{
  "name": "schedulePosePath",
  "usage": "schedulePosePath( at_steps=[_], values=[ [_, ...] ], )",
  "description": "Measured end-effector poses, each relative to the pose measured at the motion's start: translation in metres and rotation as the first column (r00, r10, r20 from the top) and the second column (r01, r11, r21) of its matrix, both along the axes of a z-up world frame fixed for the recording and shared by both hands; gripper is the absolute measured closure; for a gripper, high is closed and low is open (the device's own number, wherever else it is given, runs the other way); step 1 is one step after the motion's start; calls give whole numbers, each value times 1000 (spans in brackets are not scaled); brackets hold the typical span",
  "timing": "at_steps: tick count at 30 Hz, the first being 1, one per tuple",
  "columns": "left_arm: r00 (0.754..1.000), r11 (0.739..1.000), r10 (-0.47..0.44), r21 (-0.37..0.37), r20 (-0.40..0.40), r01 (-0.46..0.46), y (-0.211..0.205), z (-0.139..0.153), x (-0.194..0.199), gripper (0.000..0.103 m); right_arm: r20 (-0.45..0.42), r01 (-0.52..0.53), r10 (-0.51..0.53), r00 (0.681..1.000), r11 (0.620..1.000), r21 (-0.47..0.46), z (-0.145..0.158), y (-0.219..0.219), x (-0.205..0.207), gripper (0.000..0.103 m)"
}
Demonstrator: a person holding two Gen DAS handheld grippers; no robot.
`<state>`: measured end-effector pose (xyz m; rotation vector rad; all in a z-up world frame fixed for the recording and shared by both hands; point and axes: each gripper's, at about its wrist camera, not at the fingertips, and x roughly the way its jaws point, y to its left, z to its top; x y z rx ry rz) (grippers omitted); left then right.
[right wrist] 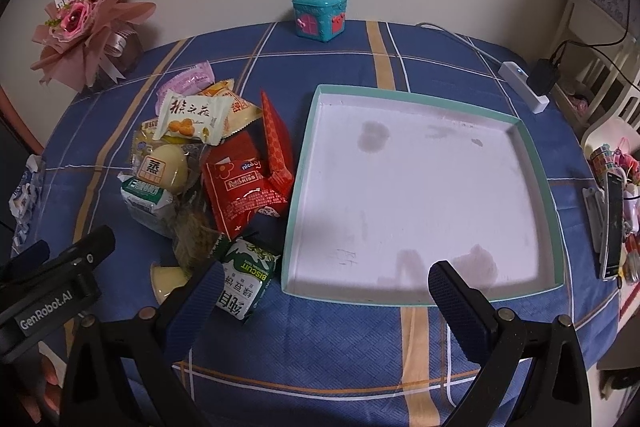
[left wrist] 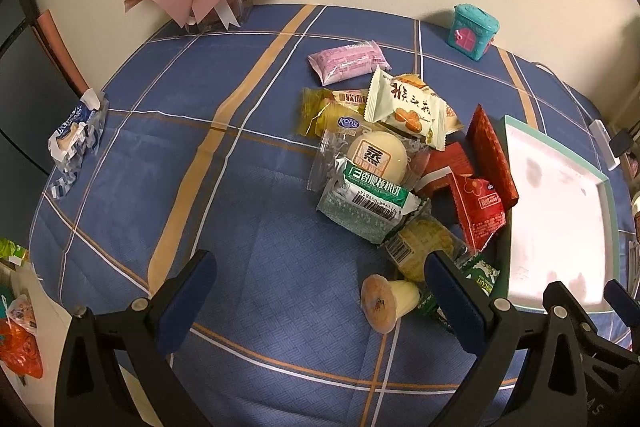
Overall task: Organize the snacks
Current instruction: 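Grasp the yellow pudding cup with the left tool while the right grasps the BISCUIT carton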
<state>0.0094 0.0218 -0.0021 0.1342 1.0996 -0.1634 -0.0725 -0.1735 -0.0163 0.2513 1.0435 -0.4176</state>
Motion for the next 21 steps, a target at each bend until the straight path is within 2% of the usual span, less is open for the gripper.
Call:
schedulePosePath(
  at_steps=[9, 16, 21],
  values=[
    [999, 1000, -1, -8, -43, 0, -2, -8, 1, 0, -16, -2, 2, 1000, 1000, 1, -3, 0, 1, 0],
    [982, 1000, -14, -14, -189, 11, -11, -44, 7, 1, -101, -5, 8, 995, 999, 37, -25, -2, 8, 0],
    [963, 999, -24, -47, -267, 11, -17, -65, 8, 12, -164, 8, -2, 986, 999, 38, -41, -5, 9, 0]
  ],
)
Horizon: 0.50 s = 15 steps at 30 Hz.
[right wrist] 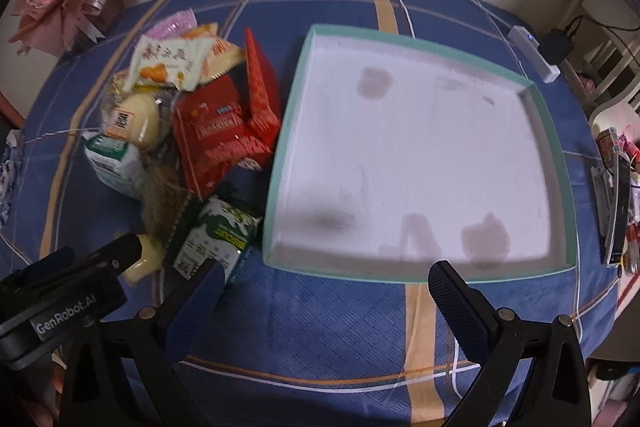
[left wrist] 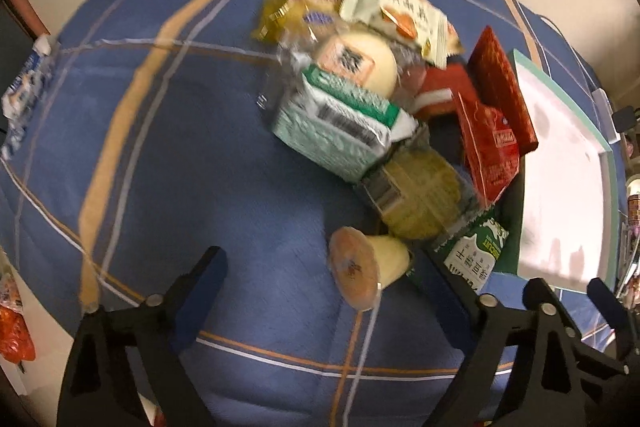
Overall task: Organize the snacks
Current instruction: 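Grasp the yellow pudding cup with the left tool while the right grasps the BISCUIT carton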
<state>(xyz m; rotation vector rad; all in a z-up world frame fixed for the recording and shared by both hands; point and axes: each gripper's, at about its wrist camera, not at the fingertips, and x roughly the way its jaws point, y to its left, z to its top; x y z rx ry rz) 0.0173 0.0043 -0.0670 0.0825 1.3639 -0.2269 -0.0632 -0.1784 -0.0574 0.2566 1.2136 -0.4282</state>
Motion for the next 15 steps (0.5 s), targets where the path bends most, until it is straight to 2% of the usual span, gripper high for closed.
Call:
schedulePosePath(
  at_steps=[7, 12, 15],
  values=[
    [998, 997, -11, -75, -69, 6, -7, -19, -3, 29, -34, 21, -20, 999, 1000, 5, -9, -6, -1, 0],
    [994, 994, -24, -113, -103, 12, -13, -28, -5, 51, -21, 30, -30, 999, 999, 12, -7, -7, 1, 0],
    [994, 994, 2, -111, -114, -15, -10, -32, -5, 52, 5, 35, -35, 999, 999, 21, -2, -6, 3, 0]
  ],
)
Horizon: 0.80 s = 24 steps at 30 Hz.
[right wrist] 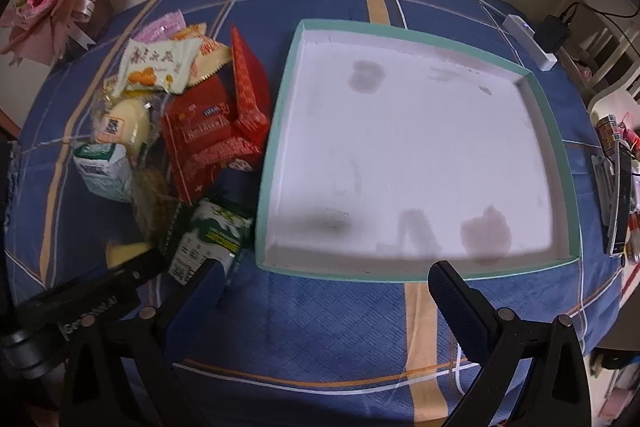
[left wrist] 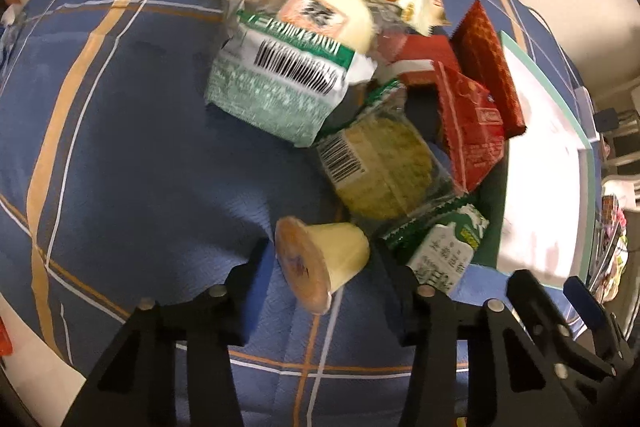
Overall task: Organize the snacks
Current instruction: 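Grasp the yellow pudding cup with the left tool while the right grasps the BISCUIT carton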
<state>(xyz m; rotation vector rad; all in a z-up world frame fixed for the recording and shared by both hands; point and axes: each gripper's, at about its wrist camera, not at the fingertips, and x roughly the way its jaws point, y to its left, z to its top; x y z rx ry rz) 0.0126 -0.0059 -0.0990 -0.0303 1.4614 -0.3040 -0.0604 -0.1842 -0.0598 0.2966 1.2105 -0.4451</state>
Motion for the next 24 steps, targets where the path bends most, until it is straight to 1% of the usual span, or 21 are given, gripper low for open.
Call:
schedulePosePath(
  at_steps=[3, 4, 7, 10, 14, 17, 21, 23, 24],
  values=[
    [1000, 999, 29, 20, 9, -30, 5, -5, 4, 52, 31, 5, -6, 1000, 999, 41, 3, 5, 3, 0],
    [999, 999, 41, 32, 16, -41, 8, -6, 5, 52, 43, 3, -6, 999, 997, 72, 3, 8, 5, 0],
    [997, 996, 76, 51, 24, -78, 19, -9, 7, 52, 53, -4, -2, 999, 993, 119, 3, 17, 11, 0],
    [994, 993, 112, 46, 21, -113, 28, -14, 8, 52, 44, -17, 11, 999, 992, 126, -1, 28, 17, 3],
    [990, 989, 139, 55, 25, -140, 36, -21, 10, 52, 36, -1, -5, 999, 989, 150, -6, 40, 20, 3],
    [989, 988, 145, 54, 24, -146, 44, -22, 12, 52, 29, -3, -1, 1000, 988, 151, -11, 46, 26, 7],
    [991, 989, 135, 58, 24, -136, 44, -28, 13, 52, 14, 9, -12, 1000, 986, 164, -20, 51, 32, 13],
    [991, 989, 133, 57, 21, -134, 42, -20, 16, 52, -2, 22, -22, 1000, 984, 175, -25, 54, 36, 17],
    [991, 990, 130, 59, 20, -131, 41, -22, 16, 52, -8, 25, -24, 1000, 983, 180, -28, 55, 37, 20]
  ],
)
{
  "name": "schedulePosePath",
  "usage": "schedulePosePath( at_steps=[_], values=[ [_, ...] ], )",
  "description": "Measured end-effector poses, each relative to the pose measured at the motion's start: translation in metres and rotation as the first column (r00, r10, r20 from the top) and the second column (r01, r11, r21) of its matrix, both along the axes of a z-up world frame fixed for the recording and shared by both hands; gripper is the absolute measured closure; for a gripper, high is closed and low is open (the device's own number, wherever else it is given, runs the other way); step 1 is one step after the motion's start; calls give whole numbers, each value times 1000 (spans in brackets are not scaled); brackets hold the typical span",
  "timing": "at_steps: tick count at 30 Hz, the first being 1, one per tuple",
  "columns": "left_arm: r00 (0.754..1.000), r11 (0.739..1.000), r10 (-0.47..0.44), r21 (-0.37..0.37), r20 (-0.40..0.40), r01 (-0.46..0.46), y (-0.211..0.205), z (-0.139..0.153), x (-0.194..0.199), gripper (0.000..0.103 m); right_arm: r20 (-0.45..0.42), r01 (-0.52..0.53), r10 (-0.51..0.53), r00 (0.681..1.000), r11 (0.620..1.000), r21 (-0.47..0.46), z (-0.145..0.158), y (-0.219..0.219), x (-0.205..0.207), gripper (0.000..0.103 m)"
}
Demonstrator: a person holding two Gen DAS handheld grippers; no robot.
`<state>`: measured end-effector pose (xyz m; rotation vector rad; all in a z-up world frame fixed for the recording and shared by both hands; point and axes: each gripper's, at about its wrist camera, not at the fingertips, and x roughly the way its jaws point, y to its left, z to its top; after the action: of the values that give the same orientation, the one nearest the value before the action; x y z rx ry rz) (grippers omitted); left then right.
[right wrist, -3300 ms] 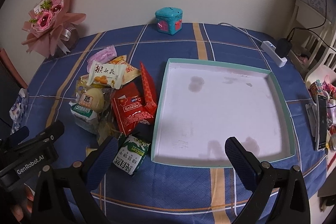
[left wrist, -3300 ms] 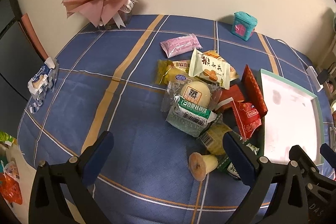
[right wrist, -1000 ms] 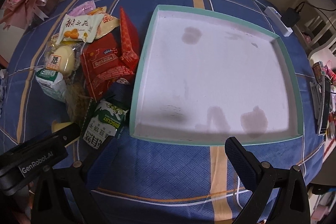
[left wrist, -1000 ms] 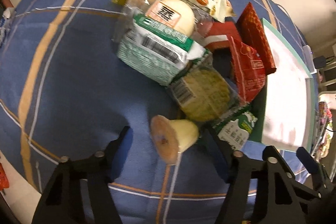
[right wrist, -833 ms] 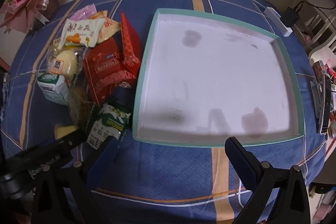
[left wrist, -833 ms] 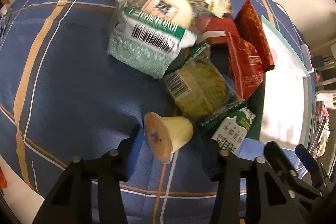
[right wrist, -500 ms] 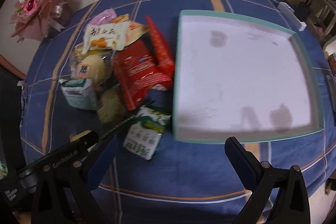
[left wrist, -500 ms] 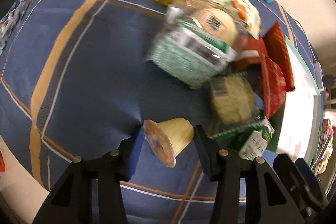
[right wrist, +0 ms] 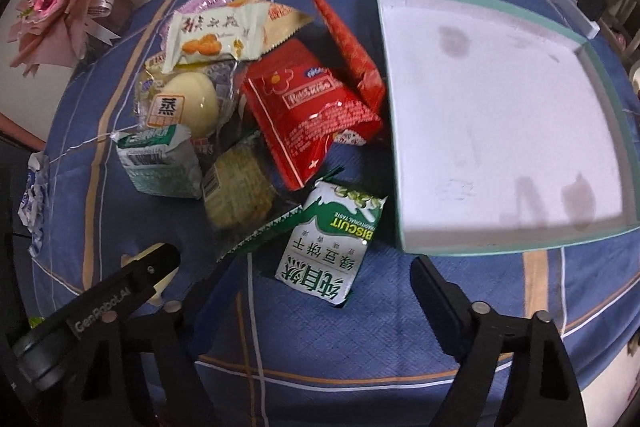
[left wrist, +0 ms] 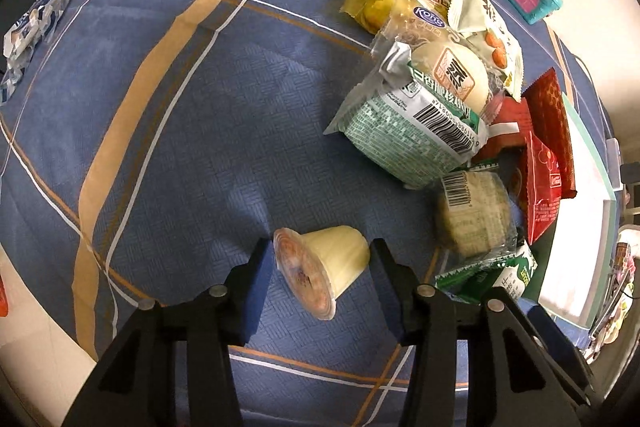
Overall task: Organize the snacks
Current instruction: 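Grasp the yellow pudding cup with the left tool while the right grasps the BISCUIT carton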
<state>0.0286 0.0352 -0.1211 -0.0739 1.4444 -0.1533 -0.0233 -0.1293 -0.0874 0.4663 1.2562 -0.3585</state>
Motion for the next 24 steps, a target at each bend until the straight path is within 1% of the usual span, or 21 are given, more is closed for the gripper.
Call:
schedulePosePath(
  at_steps=[1, 2, 4, 5, 7, 8, 11, 13, 17, 18, 24],
  values=[
    [1000, 1000, -3, 0, -4, 3, 7, 11, 9, 52, -3, 1, -1, 1000, 1000, 4, -1, 1, 0, 24],
    [1000, 1000, -6, 1, -6, 6, 15, 20, 16, 52, -8, 1, 0, 1000, 1000, 3, -3, 2, 1, 27],
    [1000, 1000, -11, 8, -7, 11, 13, 21, 17, 52, -19, 6, -6, 1000, 1000, -6, -5, 2, 3, 34],
    [1000, 1000, -13, 10, -9, 13, 12, 20, 16, 52, -26, 10, -10, 1000, 1000, -8, -6, 3, 3, 36],
    [1000, 1000, -17, 17, -12, 18, 10, 19, 16, 52, -32, 16, -16, 999, 1000, -13, -15, 4, 8, 44],
    [1000, 1000, -19, 19, -13, 19, 10, 19, 15, 52, -36, 18, -18, 999, 1000, -13, -17, 3, 9, 47],
    [1000, 999, -24, 28, -15, 24, 6, 15, 16, 52, -49, 21, -22, 999, 1000, -15, -24, 0, 12, 49],
    [999, 999, -33, 39, -13, 33, 3, 12, 15, 52, -61, 20, -22, 998, 999, -26, -30, 0, 15, 54],
    [999, 997, -49, 65, -3, 49, -4, 9, 13, 52, -63, -1, -3, 998, 998, -63, -37, 5, 16, 55],
    [999, 997, -49, 66, 0, 49, -5, 9, 13, 52, -66, -6, 2, 998, 997, -72, -39, 7, 16, 58],
    [999, 998, -34, 47, 7, 33, -5, 14, 12, 53, -71, -17, 12, 997, 997, -73, -46, 14, 14, 59]
  ],
)
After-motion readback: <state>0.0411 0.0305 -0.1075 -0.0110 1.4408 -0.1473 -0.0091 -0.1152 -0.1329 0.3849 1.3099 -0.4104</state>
